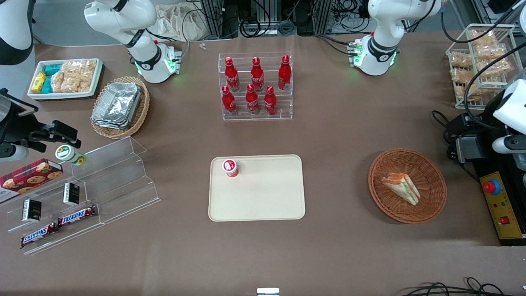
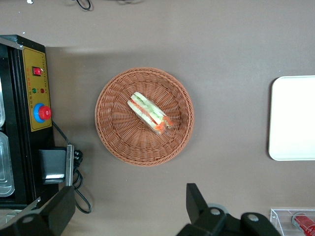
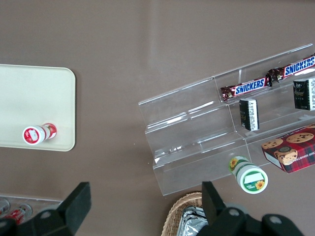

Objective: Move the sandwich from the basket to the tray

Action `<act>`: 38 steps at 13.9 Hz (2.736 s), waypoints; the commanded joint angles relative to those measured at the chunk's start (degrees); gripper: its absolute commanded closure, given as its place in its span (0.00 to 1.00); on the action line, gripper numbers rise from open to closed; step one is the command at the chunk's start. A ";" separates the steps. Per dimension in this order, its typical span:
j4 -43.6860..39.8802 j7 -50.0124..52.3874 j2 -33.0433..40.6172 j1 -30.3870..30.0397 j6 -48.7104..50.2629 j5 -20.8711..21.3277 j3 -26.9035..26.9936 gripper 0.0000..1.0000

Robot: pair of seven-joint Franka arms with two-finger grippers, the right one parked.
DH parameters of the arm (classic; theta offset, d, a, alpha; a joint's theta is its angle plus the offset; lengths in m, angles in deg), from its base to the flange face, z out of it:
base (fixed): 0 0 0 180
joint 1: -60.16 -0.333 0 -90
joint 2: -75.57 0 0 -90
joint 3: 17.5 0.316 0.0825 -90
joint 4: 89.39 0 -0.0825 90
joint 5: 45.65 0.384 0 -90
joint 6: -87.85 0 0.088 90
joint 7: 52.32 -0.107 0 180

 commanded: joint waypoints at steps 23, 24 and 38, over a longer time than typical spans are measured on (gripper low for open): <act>31.79 12.61 -1.71 -0.64 -31.37 -0.49 0.66 0.00; 32.41 15.16 -2.76 -0.64 -33.31 -0.49 0.66 0.00; 31.01 50.60 -17.09 -2.75 -46.68 0.22 0.57 0.02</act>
